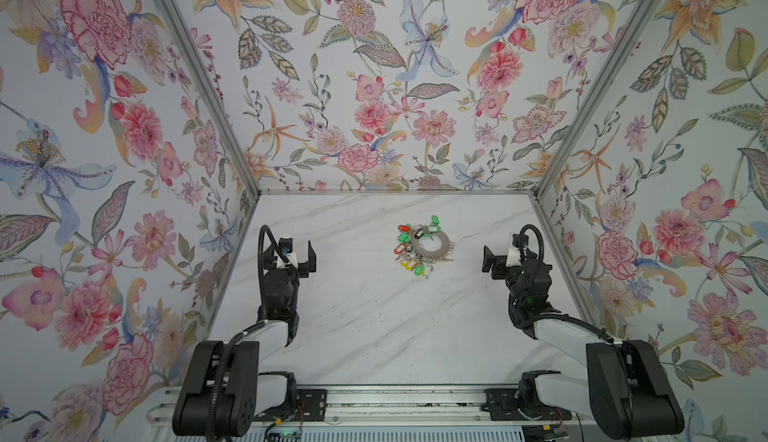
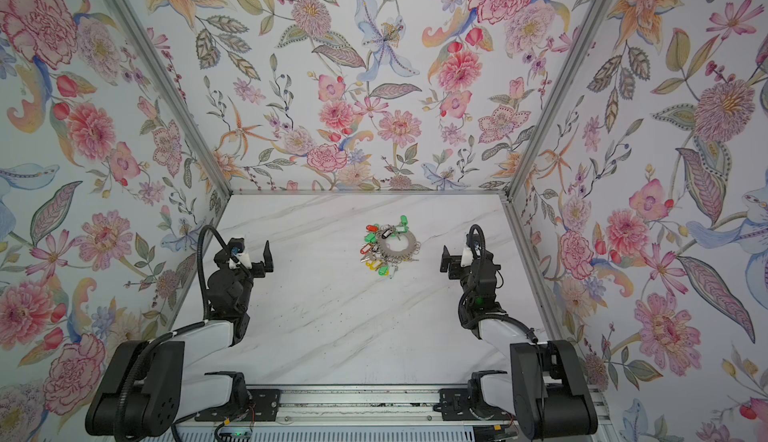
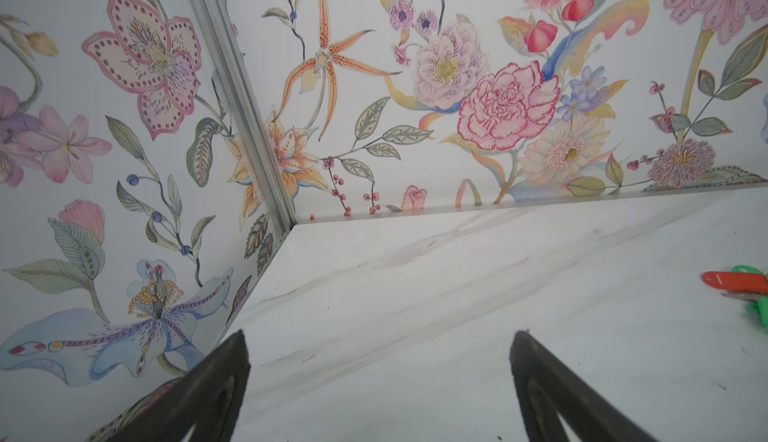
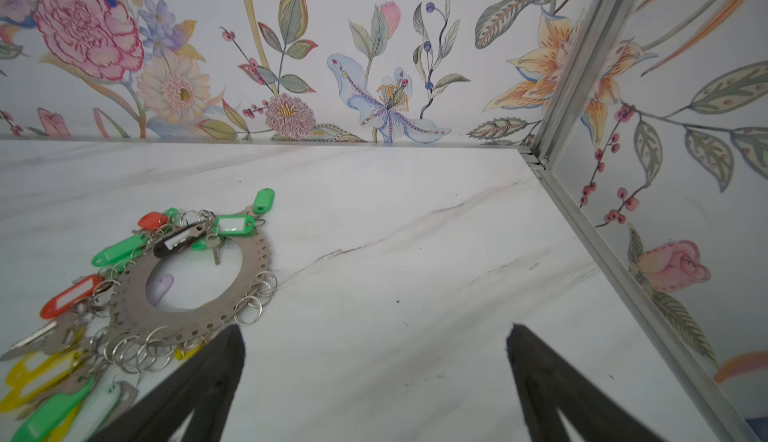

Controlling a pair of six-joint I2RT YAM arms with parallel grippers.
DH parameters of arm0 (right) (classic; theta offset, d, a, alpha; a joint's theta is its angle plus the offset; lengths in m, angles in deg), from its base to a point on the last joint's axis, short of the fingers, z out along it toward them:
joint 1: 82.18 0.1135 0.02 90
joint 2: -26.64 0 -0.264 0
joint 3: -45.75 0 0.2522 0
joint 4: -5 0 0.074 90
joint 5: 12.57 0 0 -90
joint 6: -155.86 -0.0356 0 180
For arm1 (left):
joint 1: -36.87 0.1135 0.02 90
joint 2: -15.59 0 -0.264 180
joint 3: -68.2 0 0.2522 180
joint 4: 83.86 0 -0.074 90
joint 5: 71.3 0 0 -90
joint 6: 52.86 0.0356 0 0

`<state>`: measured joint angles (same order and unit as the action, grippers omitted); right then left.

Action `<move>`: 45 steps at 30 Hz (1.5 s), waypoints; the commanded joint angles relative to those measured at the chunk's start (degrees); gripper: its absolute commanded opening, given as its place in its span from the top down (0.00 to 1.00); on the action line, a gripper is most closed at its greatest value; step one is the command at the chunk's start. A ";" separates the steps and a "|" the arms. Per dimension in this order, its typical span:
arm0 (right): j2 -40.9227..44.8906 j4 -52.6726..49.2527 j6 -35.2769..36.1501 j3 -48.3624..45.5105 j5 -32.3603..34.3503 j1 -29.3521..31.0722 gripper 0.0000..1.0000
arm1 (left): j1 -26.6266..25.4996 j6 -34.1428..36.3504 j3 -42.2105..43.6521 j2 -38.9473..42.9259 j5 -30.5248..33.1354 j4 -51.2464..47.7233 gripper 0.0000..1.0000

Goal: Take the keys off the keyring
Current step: 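Move the right gripper over the steel key plate while the left gripper rises slightly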

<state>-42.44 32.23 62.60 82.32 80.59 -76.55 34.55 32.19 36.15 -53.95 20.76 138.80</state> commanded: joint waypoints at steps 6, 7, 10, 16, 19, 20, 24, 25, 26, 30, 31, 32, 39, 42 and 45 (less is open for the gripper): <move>-5.12 -22.23 -18.81 12.33 -20.03 0.47 0.05 | -0.08 -21.63 -4.75 5.21 -6.57 -12.84 0.01; -6.52 -24.30 -19.58 13.74 -21.96 1.07 0.08 | -0.08 -22.65 -5.51 4.21 -8.42 -13.33 0.01; -11.51 -31.04 -19.84 17.96 -24.61 4.24 0.18 | -0.97 -24.53 -7.41 -0.41 -15.24 -13.01 0.01; -20.33 -40.28 -18.73 25.63 -21.95 8.30 0.30 | -6.11 -23.06 -7.72 -8.53 -16.57 -8.89 0.01; -23.59 -43.78 -18.63 29.19 -20.23 8.04 0.31 | -7.07 -21.57 -7.62 -11.02 -18.43 -8.00 0.01; -25.06 -46.18 -18.30 31.61 -20.43 8.04 0.31 | -7.27 -21.07 -7.33 -11.46 -18.50 -8.04 0.01; -29.54 -52.50 -16.26 37.97 -17.10 11.30 0.39 | -7.60 -22.09 -5.01 -12.39 -18.06 -5.64 0.01; -30.43 -53.36 -15.71 38.90 -15.49 12.17 0.39 | -7.59 -22.36 -4.68 -12.67 -18.71 -4.90 0.01; -31.25 -54.55 -15.14 40.03 -13.57 13.23 0.39 | -7.60 -22.56 -4.53 -12.89 -19.25 -4.54 0.01; -33.95 -58.53 -14.03 43.95 -9.75 14.31 0.43 | -7.78 -22.94 -4.63 -13.78 -19.70 -4.09 0.01; -34.50 -59.15 -13.89 44.69 -9.59 14.46 0.44 | -7.78 -23.12 -4.68 -13.99 -20.02 -3.95 0.01; -35.11 -60.10 -13.94 45.59 -9.41 14.65 0.46 | -7.78 -23.33 -4.75 -14.05 -20.47 -3.94 0.01; -37.33 -63.29 -12.62 48.93 -8.33 17.33 0.58 | -8.13 -23.54 -4.54 -13.85 -20.65 -3.51 0.01; -38.32 -64.90 -12.47 50.08 -9.00 18.00 0.59 | -8.12 -23.44 -4.39 -13.86 -20.05 -3.21 0.01; -38.04 -65.02 -11.90 49.44 -5.86 17.63 0.60 | -8.13 -23.69 -4.56 -14.22 -20.59 -3.34 0.01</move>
<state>-79.93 -29.95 49.57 130.84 71.51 -58.54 26.81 9.20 30.95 -67.48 1.00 134.03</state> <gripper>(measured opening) 0.407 0.989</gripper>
